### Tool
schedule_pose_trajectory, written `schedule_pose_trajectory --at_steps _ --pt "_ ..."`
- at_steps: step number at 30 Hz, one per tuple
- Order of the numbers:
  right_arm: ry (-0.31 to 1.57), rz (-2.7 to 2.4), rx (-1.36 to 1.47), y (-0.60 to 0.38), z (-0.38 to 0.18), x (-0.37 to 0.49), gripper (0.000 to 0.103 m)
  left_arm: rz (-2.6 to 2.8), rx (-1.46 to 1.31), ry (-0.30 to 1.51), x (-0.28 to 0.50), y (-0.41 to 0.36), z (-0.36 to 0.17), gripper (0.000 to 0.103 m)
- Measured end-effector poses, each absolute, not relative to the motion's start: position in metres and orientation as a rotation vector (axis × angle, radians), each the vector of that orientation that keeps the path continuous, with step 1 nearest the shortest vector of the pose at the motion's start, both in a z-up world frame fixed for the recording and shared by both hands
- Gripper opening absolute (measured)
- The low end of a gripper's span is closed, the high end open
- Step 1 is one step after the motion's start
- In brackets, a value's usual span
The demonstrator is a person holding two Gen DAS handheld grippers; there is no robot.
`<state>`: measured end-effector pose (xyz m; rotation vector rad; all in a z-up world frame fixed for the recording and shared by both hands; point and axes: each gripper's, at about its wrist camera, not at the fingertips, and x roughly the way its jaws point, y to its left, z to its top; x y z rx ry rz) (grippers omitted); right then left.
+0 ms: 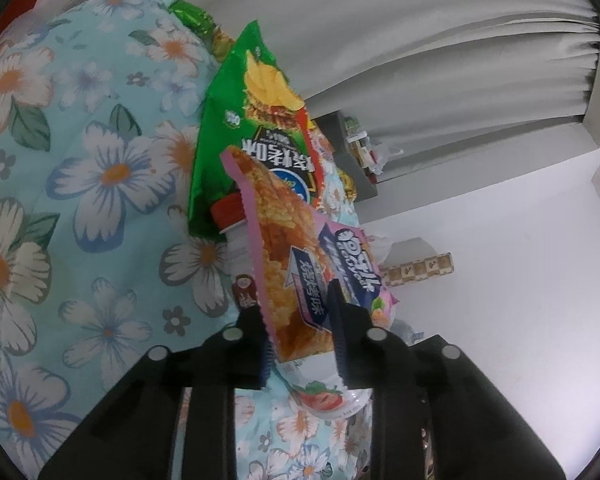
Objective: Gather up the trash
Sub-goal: 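Lift the pink snack bag with the left tool while the right tool reaches toward the tissue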
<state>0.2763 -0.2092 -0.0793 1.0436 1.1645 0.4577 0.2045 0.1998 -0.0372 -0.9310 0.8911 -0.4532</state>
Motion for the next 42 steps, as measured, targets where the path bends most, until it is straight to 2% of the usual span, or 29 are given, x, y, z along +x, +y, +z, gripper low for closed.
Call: schedule_pose_trajectory --at_steps 4,9,21,30,42 --pt "1.153 0.473 1.015 -0.206 -0.070 0.270 0.013 -0.474 -0.929 0.862 0.200 0.200 -0.031 0.015" --pt "1.118 0.492 0.961 -0.200 -0.051 0.260 0.003 -0.497 -0.927 0.815 0.195 0.201 -0.022 0.012" --pt "0.998 0.554 0.879 -0.190 0.000 0.251 0.000 -0.635 -0.912 0.644 0.176 0.196 0.020 0.003" --pt "0.903 0.591 0.852 -0.198 0.032 0.235 0.000 -0.738 -0.893 0.510 0.157 0.192 0.058 0.002" --pt "0.766 0.605 0.846 -0.224 0.071 0.194 0.000 -0.795 -0.822 0.422 0.129 0.180 0.099 0.002"
